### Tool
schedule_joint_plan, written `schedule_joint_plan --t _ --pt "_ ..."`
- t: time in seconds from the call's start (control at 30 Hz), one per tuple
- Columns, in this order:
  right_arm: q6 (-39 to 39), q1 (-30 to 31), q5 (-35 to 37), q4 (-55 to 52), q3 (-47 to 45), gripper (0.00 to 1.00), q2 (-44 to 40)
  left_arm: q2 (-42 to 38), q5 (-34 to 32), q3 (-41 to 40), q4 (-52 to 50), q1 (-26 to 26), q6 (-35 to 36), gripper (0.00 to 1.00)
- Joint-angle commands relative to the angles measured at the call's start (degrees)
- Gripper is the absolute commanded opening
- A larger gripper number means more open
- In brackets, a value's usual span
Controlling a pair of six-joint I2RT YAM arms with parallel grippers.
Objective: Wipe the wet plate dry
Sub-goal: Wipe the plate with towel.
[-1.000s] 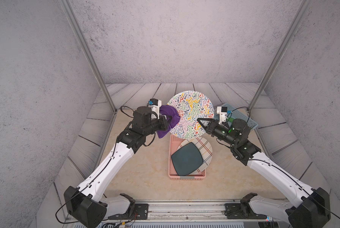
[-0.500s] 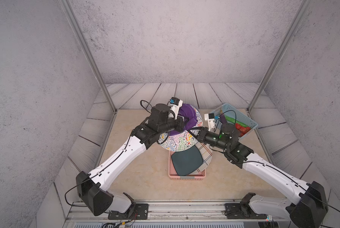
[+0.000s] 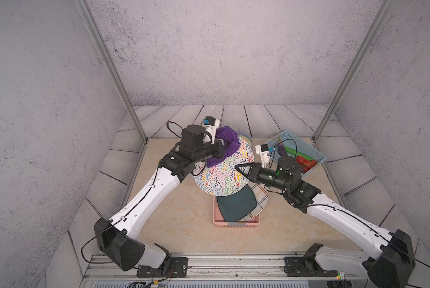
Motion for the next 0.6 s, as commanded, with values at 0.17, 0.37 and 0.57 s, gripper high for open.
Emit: schedule_joint_plan --t 0.17,0.37,0.57 --pt "11.14 -11.95 -8.11 28.9 -1.84 0.0 -7.75 -10.06 23.37 -12.91 17.6 20.63 -35.12 0.0" --pt "20.6 -12.98 -12.08 42.26 -2.37 0.0 -3.58 -9.63 29.33 -18.42 51.63 20.54 -69.99 0.0" --pt "31.05 -9.52 -11.88 58.47 0.13 0.0 6.9 -9.11 22.11 -17.06 63.0 13.58 -83.18 0.0"
